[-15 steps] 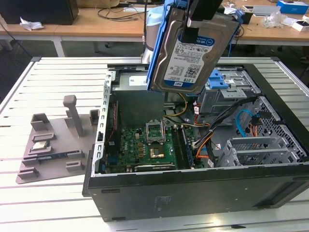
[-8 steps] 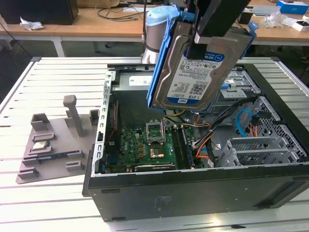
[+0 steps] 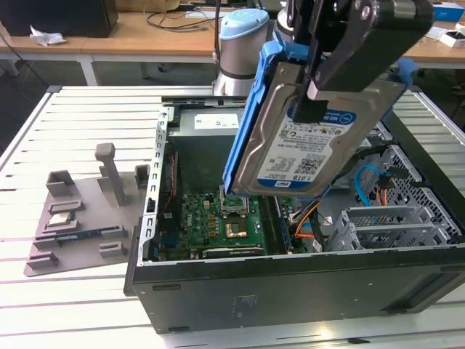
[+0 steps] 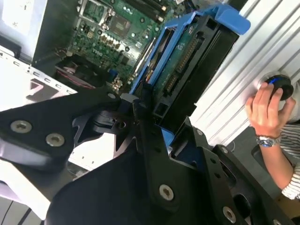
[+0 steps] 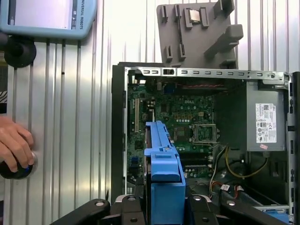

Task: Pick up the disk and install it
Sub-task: 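Pick up the disk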

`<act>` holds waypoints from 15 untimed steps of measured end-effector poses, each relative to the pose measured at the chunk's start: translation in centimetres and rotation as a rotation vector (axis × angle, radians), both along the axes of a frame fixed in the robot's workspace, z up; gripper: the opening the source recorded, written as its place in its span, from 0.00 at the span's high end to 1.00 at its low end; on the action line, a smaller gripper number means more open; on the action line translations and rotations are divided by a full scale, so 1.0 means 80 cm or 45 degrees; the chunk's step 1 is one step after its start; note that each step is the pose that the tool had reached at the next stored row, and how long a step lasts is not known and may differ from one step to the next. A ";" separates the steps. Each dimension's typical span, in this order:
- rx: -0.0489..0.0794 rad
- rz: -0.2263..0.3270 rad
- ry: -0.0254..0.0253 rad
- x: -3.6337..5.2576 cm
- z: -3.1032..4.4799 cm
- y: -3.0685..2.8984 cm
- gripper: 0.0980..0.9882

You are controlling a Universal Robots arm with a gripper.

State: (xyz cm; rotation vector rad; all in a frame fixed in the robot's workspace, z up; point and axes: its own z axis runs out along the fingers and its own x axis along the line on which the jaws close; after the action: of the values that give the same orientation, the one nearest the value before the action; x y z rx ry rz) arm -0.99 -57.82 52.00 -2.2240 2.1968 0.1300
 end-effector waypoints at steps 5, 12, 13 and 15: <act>0.000 0.000 0.0059 0.045 -0.0025 -0.0002 0.70; 0.000 0.000 0.0169 0.098 -0.0087 -0.0002 0.70; 0.000 0.000 0.0202 0.110 -0.0109 -0.0002 0.70; 0.000 0.000 0.0243 0.125 -0.0135 -0.0002 0.70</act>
State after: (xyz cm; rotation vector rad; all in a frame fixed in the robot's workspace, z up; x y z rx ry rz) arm 9.01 -57.83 50.92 -2.2320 2.2062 0.1520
